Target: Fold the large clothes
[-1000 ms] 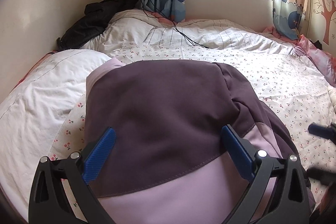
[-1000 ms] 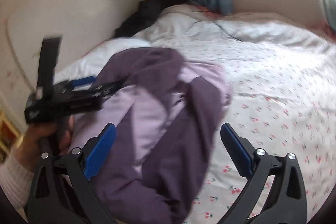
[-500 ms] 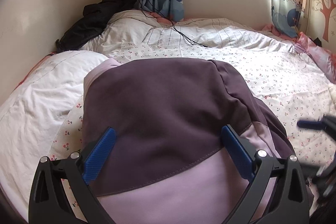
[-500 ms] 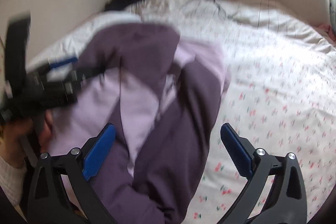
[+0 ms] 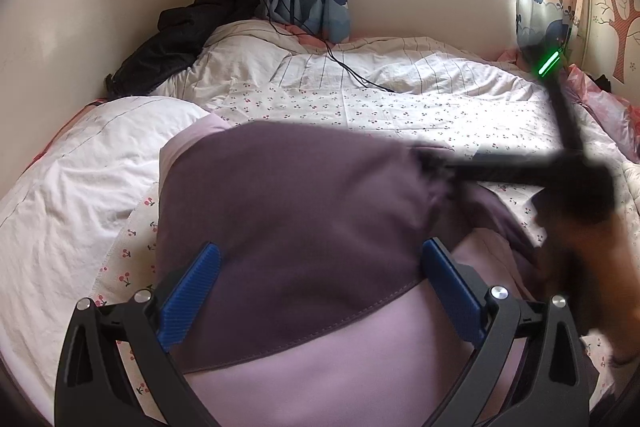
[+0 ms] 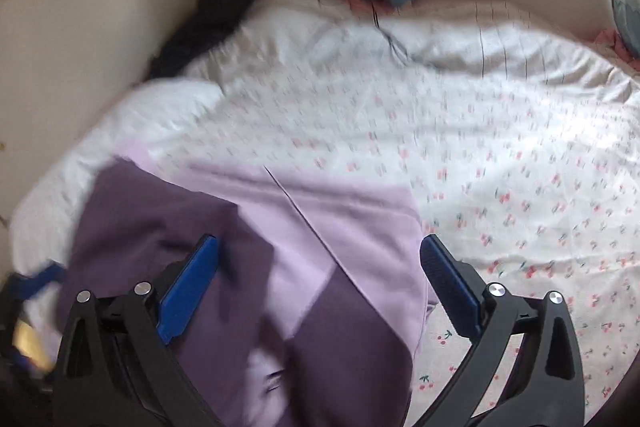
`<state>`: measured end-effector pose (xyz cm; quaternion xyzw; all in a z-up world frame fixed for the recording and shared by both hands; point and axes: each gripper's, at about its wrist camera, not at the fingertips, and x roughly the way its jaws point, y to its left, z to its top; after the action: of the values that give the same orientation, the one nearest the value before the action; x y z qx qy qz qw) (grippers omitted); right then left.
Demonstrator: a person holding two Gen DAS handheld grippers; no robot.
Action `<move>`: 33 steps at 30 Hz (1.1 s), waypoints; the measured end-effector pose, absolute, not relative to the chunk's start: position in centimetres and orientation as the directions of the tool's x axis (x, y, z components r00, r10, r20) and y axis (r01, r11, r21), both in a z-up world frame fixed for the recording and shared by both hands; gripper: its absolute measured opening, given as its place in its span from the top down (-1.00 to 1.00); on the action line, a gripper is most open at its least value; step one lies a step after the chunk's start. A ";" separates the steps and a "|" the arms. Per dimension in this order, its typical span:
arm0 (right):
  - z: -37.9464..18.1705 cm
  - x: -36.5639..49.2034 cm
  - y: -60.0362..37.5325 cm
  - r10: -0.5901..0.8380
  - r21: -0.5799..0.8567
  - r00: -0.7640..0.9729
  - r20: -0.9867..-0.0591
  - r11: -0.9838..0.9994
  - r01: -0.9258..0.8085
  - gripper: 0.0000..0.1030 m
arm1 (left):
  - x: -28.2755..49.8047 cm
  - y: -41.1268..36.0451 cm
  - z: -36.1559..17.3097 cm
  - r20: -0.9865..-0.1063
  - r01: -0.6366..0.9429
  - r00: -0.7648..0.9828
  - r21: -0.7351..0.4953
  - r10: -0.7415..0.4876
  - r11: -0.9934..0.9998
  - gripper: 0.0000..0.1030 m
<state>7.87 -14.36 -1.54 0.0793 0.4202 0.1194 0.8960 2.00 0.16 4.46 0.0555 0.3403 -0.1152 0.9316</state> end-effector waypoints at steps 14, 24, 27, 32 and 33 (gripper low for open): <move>4.3 -4.0 -15.8 0.371 0.315 0.652 -0.661 0.926 -0.208 -0.88 | 1.4 -0.7 4.2 -0.645 0.263 0.746 0.056 -0.166 0.963 -0.87; -1.7 -7.8 -15.1 0.372 0.359 0.543 -0.753 0.924 -0.135 -0.88 | 1.2 -1.1 3.9 -0.648 0.282 0.743 0.073 -0.170 0.957 -0.87; 2.3 -11.0 -14.8 0.316 0.282 0.626 -0.713 0.947 -0.156 -0.88 | 0.0 1.6 5.4 -0.645 0.261 0.733 -0.029 -0.217 0.965 -0.87; -0.4 -12.6 -18.5 0.467 0.519 0.556 -0.687 0.852 -0.073 -0.88 | -4.8 9.3 6.4 -0.624 0.112 0.741 -0.248 -0.247 0.962 -0.87; -1.8 -12.3 -19.4 0.531 0.598 0.539 -0.654 0.799 -0.061 -0.88 | -5.6 11.1 5.8 -0.641 0.066 0.722 -0.308 -0.259 0.949 -0.87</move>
<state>-12.30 -19.38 -1.80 0.2631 0.4461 0.1768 0.8369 -5.57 11.08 5.80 -0.1330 0.3620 -0.0886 0.9184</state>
